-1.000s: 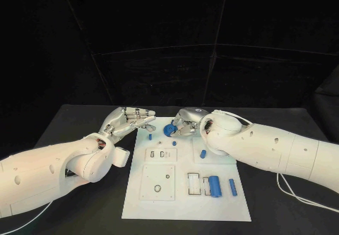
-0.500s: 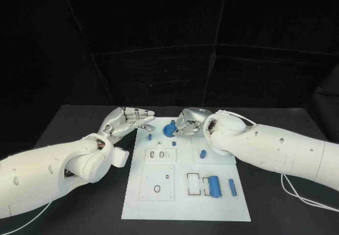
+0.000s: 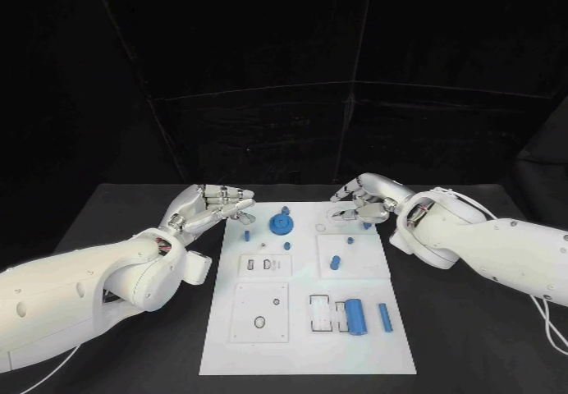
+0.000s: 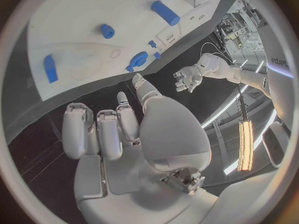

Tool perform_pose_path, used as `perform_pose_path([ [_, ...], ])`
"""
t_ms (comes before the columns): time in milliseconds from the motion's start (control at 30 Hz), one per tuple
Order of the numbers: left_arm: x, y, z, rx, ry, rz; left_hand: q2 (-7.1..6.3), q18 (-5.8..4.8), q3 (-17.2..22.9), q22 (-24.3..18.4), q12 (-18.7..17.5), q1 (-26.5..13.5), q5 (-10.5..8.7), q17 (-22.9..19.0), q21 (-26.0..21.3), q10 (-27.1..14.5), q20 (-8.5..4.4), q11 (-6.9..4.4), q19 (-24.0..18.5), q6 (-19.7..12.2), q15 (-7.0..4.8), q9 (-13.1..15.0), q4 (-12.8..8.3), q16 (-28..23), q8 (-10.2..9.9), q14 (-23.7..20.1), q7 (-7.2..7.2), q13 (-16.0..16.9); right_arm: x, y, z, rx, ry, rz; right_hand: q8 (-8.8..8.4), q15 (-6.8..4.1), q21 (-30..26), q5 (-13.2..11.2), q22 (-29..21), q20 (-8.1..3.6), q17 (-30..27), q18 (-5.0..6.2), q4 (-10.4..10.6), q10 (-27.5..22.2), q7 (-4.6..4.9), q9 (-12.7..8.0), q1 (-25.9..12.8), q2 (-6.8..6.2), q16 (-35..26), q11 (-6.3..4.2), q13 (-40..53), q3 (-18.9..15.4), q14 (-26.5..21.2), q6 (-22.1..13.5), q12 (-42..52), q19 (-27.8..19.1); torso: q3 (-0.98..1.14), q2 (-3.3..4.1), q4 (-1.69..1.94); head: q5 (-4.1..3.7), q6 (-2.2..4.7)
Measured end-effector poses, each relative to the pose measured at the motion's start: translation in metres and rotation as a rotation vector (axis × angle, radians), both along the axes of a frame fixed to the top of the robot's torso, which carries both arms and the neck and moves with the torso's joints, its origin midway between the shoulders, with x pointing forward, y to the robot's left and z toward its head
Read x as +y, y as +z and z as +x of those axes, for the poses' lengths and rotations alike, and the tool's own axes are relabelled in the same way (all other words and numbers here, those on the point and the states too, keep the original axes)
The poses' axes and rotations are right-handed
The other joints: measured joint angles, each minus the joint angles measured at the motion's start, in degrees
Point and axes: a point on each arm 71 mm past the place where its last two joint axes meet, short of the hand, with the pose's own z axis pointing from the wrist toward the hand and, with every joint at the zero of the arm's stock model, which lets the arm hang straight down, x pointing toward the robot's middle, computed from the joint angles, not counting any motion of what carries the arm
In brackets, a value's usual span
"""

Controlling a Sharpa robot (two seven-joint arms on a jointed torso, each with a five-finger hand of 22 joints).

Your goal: Assemble the parts on the task board

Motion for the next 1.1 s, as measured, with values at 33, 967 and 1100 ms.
perform_pose_path([
  [33,0.000,0.000,0.000,0.000,-0.001,0.000,0.00,0.00,0.0,-0.1,0.0,0.0,0.00,0.0,-0.2,0.1,-0.01,-0.08,-0.2,0.3,-0.06,0.0,0.0,-0.1,0.0,-0.3,0.02,0.0,-0.008,0.000,0.000,0.010,-0.006,0.008,0.00,0.00,0.0,0.0,0.0,-0.11,0.0,0.00,-0.3,0.0,0.00,0.0,0.2,-0.21,0.0,0.00,0.0,0.0,0.0,0.0,0.0,0.1,0.02,-0.04,-0.07,-0.13,0.04],
  [967,-0.001,-0.003,0.006,0.005,-0.009,0.001,0.00,0.00,-0.1,-0.1,0.0,0.0,0.00,0.2,-0.2,0.7,-0.01,-0.28,-0.1,0.5,-0.06,0.0,-0.2,-0.5,0.0,-0.5,-0.18,0.0,-0.086,-0.029,0.009,0.095,-0.081,-0.020,0.00,0.00,0.0,0.2,0.2,-0.19,0.0,0.00,-1.8,0.0,-0.01,0.0,1.1,-0.41,0.0,0.00,0.2,-0.2,0.0,0.4,0.0,0.2,0.22,-0.23,-0.32,-1.58,-0.09],
  [1100,0.000,-0.003,0.006,0.005,-0.007,0.001,0.00,0.00,-0.3,-0.1,0.0,0.0,0.00,0.2,-0.2,0.7,-0.01,-0.28,-0.1,0.5,-0.06,0.0,-0.4,-0.5,0.0,-0.5,-0.18,0.0,-0.087,-0.033,0.009,0.103,-0.081,-0.025,0.00,0.00,0.0,0.2,0.2,-0.19,0.0,0.00,-1.8,0.0,-0.01,0.0,1.1,-0.41,0.0,0.00,0.2,-0.2,0.0,0.4,0.0,0.2,0.20,-0.23,-0.32,-1.65,-0.21],
])
